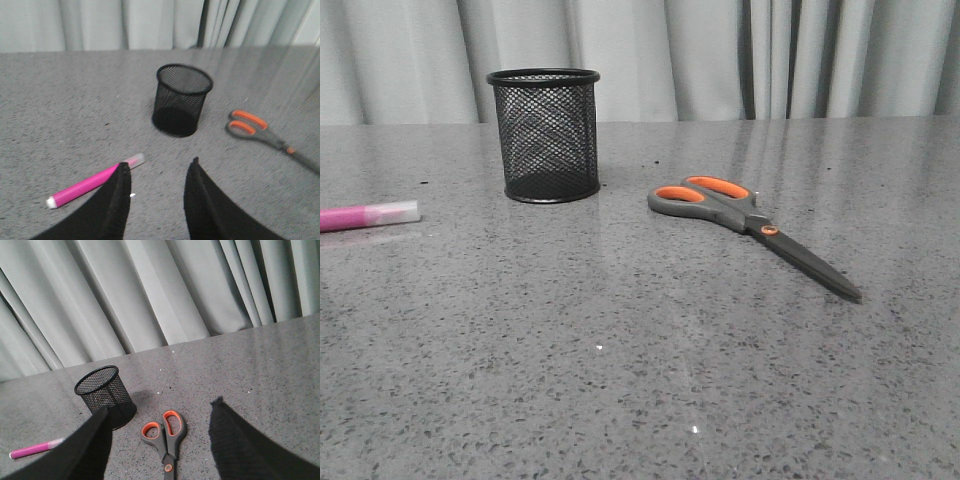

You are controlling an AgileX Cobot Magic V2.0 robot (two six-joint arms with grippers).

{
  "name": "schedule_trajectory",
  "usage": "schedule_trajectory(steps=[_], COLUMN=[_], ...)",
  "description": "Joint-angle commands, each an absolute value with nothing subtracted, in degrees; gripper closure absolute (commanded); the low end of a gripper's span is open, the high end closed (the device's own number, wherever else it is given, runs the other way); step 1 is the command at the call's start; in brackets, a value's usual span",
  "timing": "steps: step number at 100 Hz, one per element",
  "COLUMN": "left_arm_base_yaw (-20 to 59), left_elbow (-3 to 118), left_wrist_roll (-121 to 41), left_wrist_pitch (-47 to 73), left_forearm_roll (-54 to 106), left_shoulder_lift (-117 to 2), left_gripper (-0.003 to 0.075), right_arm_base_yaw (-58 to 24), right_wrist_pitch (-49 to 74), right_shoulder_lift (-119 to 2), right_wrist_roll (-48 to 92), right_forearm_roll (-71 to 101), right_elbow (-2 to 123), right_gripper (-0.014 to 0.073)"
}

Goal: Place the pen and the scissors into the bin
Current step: 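Lower the left gripper onto the pink highlighter and grasp it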

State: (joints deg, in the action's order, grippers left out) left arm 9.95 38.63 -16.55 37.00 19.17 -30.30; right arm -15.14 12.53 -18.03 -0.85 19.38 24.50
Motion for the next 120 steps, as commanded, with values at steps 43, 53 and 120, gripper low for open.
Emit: schedule_trajectory(steps=[43,53,120], left_arm_base_yaw=[18.4,20.5,15.1], left_elbow=[64.3,64.8,74.2], left_wrist_roll=[-43.5,-51.8,-60.0], left_wrist_pitch=[60.1,59.9,63.8], left_forearm_roll=[6.6,2.3,7.2], left_shoulder_lift=[-67.4,-70.5,-88.0], left_gripper=[0.044,0.044,0.044], right_arm_base_yaw=[-14.8,-14.8,-14.8], right_wrist_pitch=[13.8,14.1,14.8], right_shoulder_lift=[-22.1,-22.1,-22.5], right_wrist_roll=[0.4,0.4,0.4], right_forearm_roll=[18.8,18.8,18.8], right_elbow=[28.7,28.7,28.6], right_gripper=[0.0204,0.0204,0.0204])
